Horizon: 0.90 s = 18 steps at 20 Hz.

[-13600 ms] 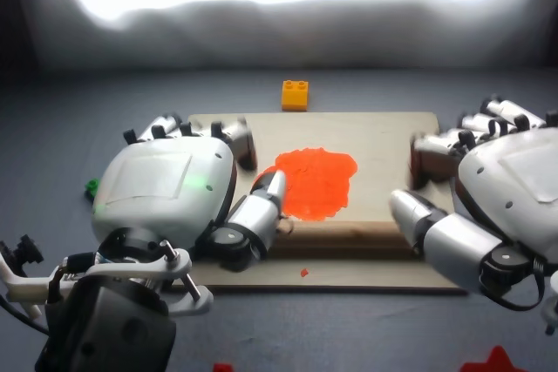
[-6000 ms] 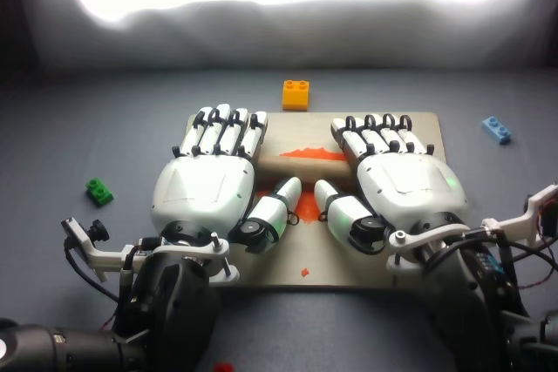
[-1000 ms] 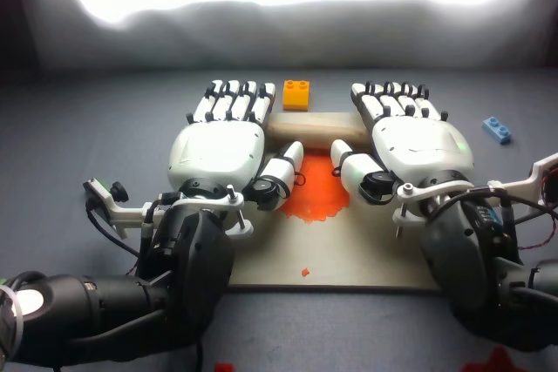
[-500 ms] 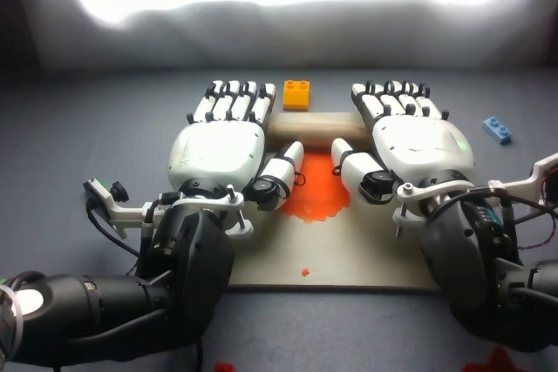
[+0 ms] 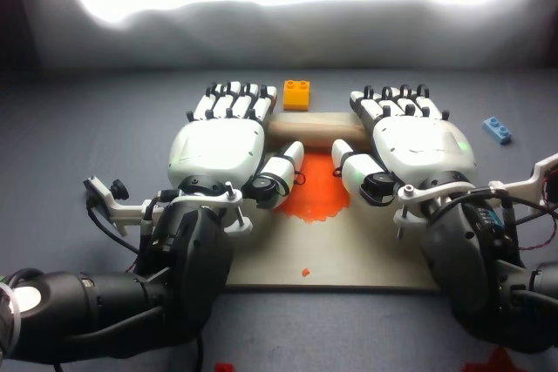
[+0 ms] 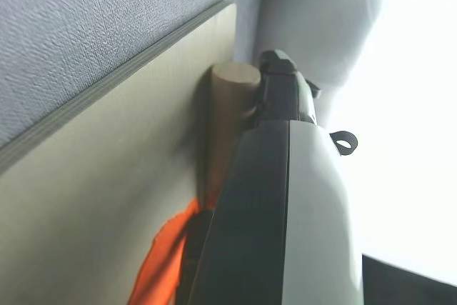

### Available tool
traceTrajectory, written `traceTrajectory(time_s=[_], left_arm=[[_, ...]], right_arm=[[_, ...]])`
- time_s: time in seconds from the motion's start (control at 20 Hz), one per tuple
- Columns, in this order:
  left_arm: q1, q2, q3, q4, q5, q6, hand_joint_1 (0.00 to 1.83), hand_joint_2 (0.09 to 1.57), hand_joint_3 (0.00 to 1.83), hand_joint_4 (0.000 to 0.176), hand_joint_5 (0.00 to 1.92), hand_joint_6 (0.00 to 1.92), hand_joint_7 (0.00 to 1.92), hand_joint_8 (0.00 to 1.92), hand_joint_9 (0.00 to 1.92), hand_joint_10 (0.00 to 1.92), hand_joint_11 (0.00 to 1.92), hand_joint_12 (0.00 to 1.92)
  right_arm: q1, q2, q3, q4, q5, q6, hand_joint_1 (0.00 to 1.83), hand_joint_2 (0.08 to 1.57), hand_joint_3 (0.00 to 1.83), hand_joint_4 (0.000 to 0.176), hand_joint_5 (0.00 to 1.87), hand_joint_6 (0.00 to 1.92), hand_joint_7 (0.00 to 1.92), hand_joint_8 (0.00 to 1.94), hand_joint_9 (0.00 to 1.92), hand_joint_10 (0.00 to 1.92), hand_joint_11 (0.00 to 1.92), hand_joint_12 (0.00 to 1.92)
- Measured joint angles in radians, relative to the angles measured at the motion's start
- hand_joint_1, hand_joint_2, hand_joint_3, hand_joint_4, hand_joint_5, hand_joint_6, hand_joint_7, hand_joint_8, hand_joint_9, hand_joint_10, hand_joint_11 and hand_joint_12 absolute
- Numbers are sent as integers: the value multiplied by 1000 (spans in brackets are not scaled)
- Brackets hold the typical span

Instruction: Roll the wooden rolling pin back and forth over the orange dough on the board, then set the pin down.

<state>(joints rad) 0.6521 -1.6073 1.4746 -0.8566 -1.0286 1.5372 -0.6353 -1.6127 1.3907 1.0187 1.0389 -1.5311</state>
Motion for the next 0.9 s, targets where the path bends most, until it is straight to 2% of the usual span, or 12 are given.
traceTrajectory(time_s=[0.05,0.2,0.3,0.35,0.5,0.55,0.65,0.9], left_arm=[[0,1,-1,0,0,-2,0,1492,0,0,155,1,135,2,92,6,0,194],[1,3,-3,1,3,-3,0,1495,0,0,164,4,146,5,96,7,0,209],[3,5,-6,4,2,-6,0,1491,0,0,141,0,110,0,83,1,0,212],[5,11,-13,5,4,-9,0,1502,2,0,141,0,104,0,73,3,0,144],[13,14,-16,13,2,-10,0,1512,6,0,155,6,135,13,90,11,0,124],[13,15,-17,11,1,-10,0,1517,5,0,186,9,162,7,112,12,0,208],[13,17,-20,13,0,-10,0,1520,3,0,161,6,144,3,85,2,0,111],[16,25,-33,17,-4,-10,0,1524,2,0,159,2,148,2,86,2,0,89]], right_arm=[[0,0,0,0,1,0,0,1571,78,0,163,0,178,0,111,4,0,173],[-5,0,-11,-3,13,-3,0,1571,80,0,206,12,240,7,164,17,0,350],[-11,0,-21,-4,28,-3,0,1571,101,0,224,16,221,5,143,6,0,269],[-12,1,-27,-7,36,-5,0,1570,72,0,202,6,202,6,130,3,0,181],[-19,1,-41,-9,53,-8,0,1571,58,0,211,8,213,7,127,1,0,230],[-21,1,-44,-9,56,-10,0,1571,102,0,220,10,214,5,136,5,0,325],[-26,1,-47,-14,60,-11,0,1571,89,0,250,18,261,12,189,23,0,494],[-37,6,-72,-27,81,-14,0,1571,111,0,218,3,224,3,152,2,0,386]])
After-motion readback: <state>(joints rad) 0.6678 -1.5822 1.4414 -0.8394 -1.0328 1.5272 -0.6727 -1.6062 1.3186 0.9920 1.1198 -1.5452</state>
